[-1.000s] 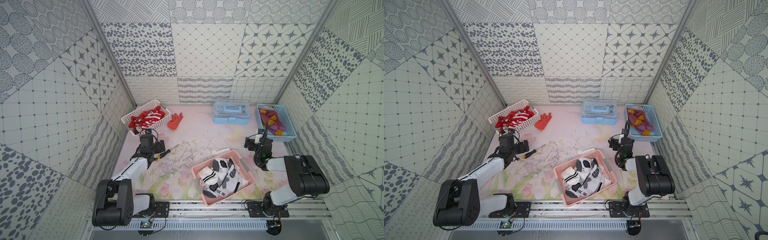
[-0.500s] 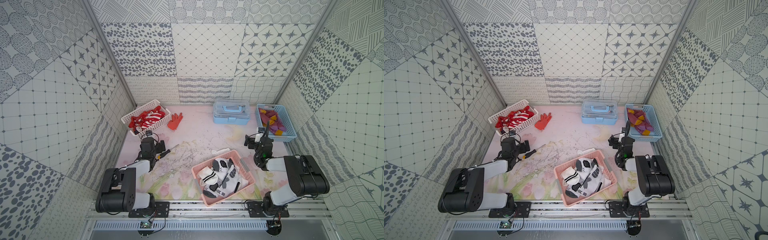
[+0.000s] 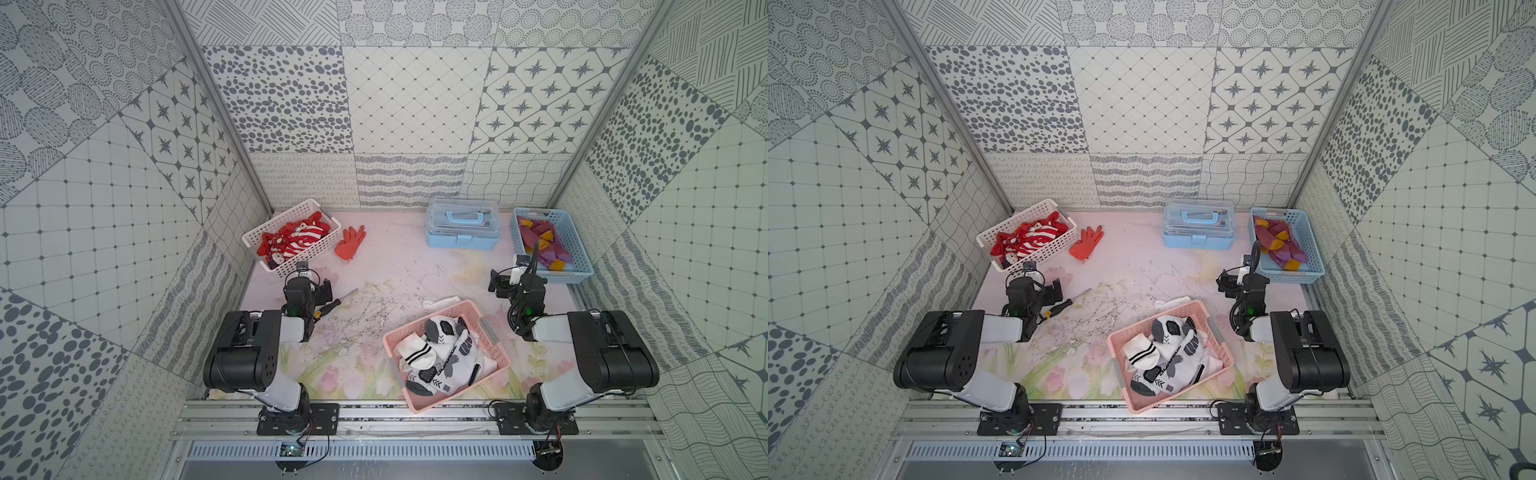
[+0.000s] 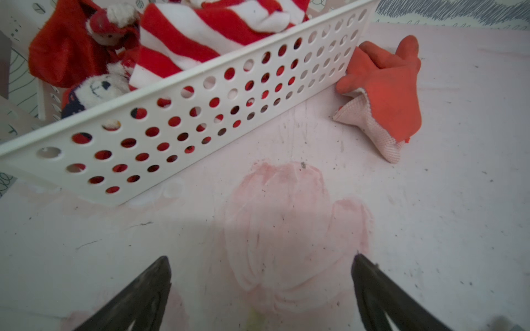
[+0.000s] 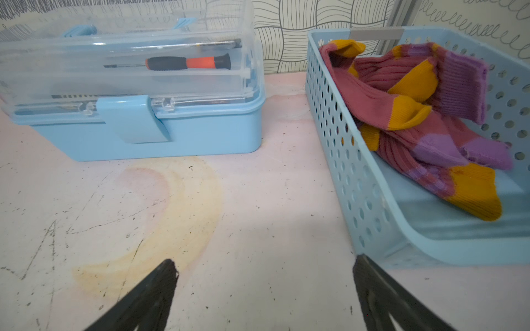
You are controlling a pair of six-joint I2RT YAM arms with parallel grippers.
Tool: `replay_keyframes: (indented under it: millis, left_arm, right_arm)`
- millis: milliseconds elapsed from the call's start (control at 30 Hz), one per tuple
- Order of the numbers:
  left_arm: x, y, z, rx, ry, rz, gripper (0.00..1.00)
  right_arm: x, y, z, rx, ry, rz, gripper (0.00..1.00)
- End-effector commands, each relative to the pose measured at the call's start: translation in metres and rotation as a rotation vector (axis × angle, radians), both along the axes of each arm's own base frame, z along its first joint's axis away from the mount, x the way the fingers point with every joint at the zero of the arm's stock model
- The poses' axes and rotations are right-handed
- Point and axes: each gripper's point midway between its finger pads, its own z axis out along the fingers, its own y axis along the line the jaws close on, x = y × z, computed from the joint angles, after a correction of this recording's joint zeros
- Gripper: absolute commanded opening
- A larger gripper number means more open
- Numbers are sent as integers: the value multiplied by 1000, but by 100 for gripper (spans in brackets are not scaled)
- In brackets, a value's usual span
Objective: Sort the socks into the basket by color
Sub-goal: Reset both arms
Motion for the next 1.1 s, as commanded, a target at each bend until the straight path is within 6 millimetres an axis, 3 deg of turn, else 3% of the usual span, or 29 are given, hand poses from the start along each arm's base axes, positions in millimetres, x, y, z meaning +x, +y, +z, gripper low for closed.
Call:
replay_keyframes:
  millis: [0, 933, 1067]
  left_arm:
    - [11, -3, 17, 27, -64, -23, 98]
    - [13, -4, 18, 33, -68, -23, 98]
    - [13, -19, 17, 39, -61, -107, 98]
  right_arm:
    - [7, 0, 15, -9, -63, 6, 98]
    - [7, 0, 16, -10, -66, 5, 98]
    - [7, 0, 15, -9, -64, 6, 98]
